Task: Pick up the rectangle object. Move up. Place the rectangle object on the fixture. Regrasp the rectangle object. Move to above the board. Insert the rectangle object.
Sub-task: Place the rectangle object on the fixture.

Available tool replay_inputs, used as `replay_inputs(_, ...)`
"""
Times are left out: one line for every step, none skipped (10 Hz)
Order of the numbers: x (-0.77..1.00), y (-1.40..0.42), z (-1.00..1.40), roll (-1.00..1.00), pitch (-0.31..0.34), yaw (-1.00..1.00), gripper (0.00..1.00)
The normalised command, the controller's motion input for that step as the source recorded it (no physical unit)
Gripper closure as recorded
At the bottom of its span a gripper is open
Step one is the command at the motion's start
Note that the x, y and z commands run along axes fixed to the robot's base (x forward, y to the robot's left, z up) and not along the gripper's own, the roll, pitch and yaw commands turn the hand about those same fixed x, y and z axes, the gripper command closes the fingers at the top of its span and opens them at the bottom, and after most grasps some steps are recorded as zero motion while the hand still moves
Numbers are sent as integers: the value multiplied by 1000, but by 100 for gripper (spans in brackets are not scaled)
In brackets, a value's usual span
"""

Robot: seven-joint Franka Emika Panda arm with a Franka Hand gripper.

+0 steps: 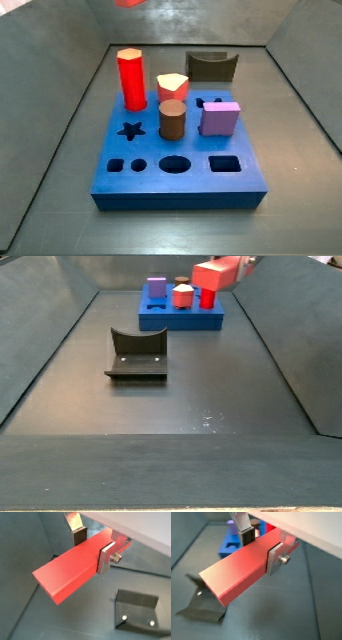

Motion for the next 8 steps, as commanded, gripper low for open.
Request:
replay_inputs(1000,64,1,-114,-43,1000,100)
replay_inputs(1000,58,-6,-131,-43,1000,100)
replay_inputs(1000,52,-10,-151,-43,1000,100)
replay_inputs(1000,44,-16,-185,-43,1000,100)
replay_inputs(1000,-93,-154,-1000,62,459,100)
replay_inputs(1000,-94,-161,-1000,67,351,100)
replay_inputs(1000,-65,-146,-1000,71,319,100)
replay_inputs(1000,-50,-124,-1000,84,287,100)
